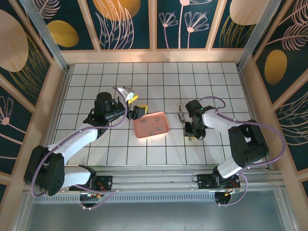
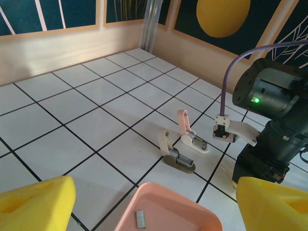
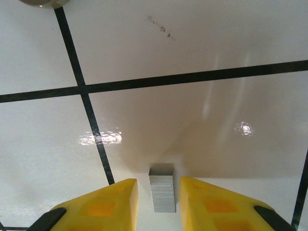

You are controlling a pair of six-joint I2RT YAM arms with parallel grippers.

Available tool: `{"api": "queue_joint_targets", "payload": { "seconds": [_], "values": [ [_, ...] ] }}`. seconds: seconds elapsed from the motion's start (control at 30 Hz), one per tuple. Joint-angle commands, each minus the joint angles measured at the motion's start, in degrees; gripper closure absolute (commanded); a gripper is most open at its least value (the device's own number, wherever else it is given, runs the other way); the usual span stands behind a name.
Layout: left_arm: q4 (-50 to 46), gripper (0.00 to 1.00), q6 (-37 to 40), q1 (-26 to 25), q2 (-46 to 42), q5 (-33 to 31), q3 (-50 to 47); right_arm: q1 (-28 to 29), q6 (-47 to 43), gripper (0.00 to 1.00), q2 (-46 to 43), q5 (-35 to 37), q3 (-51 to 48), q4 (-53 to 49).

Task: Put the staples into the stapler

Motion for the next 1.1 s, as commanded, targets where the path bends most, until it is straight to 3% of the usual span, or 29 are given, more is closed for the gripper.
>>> {"api": "queue_joint_targets", "payload": {
  "seconds": [0.0, 0.47, 0.67, 0.9, 1.07],
  "values": [
    [0.73, 0.14, 1.14, -0.27, -0.68, 0.18, -0.43, 0.47, -0.87, 0.73, 1.12, 0.86, 1.4, -1.08],
    [0.72, 0.14, 1.37, -0.29, -0.61, 0.13, -0.48, 1.27, -0.87, 0.75, 3.73, 3.18, 1.52, -2.16],
    [0.56, 0.14, 1.48, -0.3, -0.6, 0.08, -0.49, 1.4, -0.94, 0.8, 4.11, 5.31, 0.98, -0.82],
    [0.61, 0.14, 1.7, -0.27, -0.68, -0.02, -0.55, 0.6, -0.95, 0.84, -0.32, 6.48, 0.62, 3.12],
    [0.71, 0.14, 1.54, -0.3, -0.65, 0.07, -0.59, -1.21, -3.71, 0.85, -5.94, 11.33, 1.51, 5.55]
  ]
}}
